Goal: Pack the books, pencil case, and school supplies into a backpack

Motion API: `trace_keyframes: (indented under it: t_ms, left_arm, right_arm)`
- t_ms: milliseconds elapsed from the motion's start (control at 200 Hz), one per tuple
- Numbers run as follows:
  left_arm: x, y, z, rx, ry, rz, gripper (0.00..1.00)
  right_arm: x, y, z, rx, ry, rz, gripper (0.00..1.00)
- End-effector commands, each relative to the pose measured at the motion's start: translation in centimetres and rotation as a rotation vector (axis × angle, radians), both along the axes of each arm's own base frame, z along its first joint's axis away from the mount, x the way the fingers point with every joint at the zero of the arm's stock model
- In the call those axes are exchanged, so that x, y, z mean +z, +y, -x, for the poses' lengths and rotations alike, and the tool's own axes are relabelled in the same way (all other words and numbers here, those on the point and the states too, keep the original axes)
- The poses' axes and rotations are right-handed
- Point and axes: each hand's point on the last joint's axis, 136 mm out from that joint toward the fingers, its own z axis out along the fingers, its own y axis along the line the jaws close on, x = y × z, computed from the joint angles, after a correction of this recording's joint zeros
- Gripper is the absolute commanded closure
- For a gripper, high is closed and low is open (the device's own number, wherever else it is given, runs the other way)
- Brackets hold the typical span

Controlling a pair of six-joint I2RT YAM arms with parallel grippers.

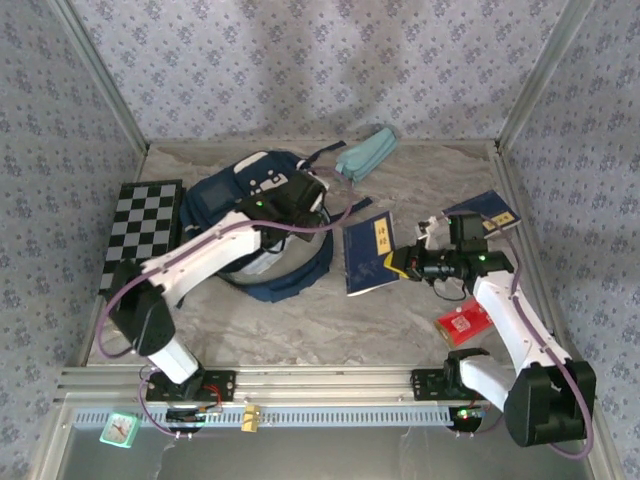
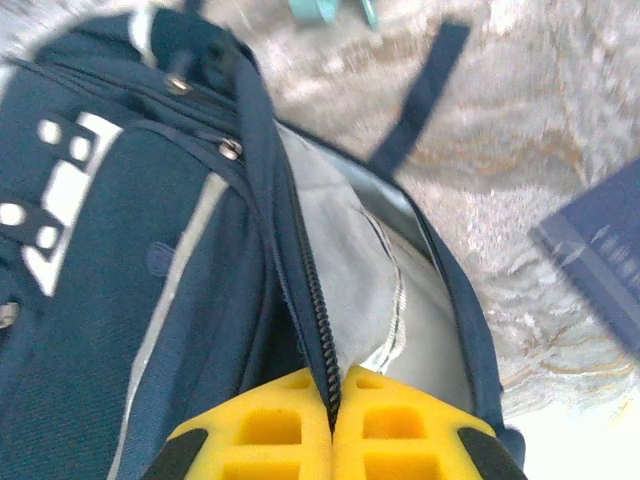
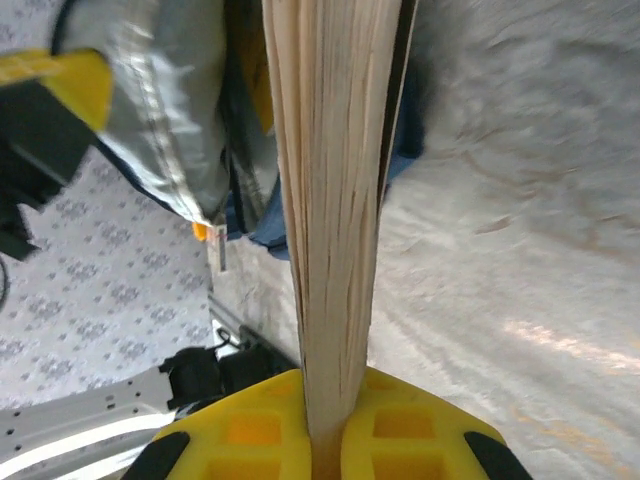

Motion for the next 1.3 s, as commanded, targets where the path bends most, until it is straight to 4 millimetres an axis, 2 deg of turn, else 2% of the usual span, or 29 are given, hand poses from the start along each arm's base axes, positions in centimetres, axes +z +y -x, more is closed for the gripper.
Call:
trace_keyframes:
  t_ms: [0,130,380,455,590,645,710,790,855,940,1034,1154,1294]
  left_arm:
    - [6.9,0.9,-0.2,-0.017,-0.158,0.040,1.00]
    - [9.3,1.5,-0.5,-0.023,-0.203,0.029,1.00]
    - [11.6,1.6,-0.3,-0.014,-0.241,0.075,1.00]
    - [12.1,1.7,-0.2,-0.010,-0.249,0.087,1.00]
    - [12.4,1.8,-0.1,-0.011,-0.258,0.097,1.00]
    - [12.5,2.1,-0.2,0.002,-0.264,0.090,1.00]
    - [12.6,2.4,-0.4,0.018,-0.275,0.084,1.00]
    - [12.3,2.6,-0.4,0.025,-0.270,0.074,1.00]
    - [12.0,2.8,-0.3,0.023,-0.266,0.072,1.00]
    - [11.8,2.9,-0.3,0.020,-0.262,0.076,1.00]
    - [11.6,2.9,-0.1,0.015,-0.252,0.085,1.00]
    - [11.5,3.0,0.0,0.023,-0.253,0.100,1.00]
    - [10.7,2.8,0.1,0.018,-0.234,0.102,1.00]
  right_arm:
    - [4.1,3.4,-0.2,0.057,-0.068,-0.082,1.00]
    - [3.6,7.9,-0.9,0.098,-0.064,-0.088,1.00]
    - [2.1,15.4,-4.9,0.110,-0.109,-0.045,1.00]
    - [1.1,16.9,-6.6,0.084,-0.129,-0.011,1.00]
    - [-2.1,19.5,-10.0,0.052,-0.123,0.026,1.00]
    - [-2.9,20.8,-11.1,0.067,-0.144,0.020,0.97]
    - [-4.5,20.8,-12.0,0.045,-0.141,0.068,0.90]
    - [-5.4,20.3,-12.9,0.014,-0.174,0.106,0.71]
    - [-5.6,19.9,-12.6,0.021,-0.192,0.151,0.60]
    - [-5.8,18.7,-11.2,0.047,-0.218,0.272,0.49]
    - [-6.0,17.6,-9.0,0.088,-0.251,0.383,0.45]
    - [-7.1,17.4,-6.1,0.180,-0.239,0.476,0.45]
    - [-8.7,16.9,-4.5,0.205,-0.227,0.566,0.46]
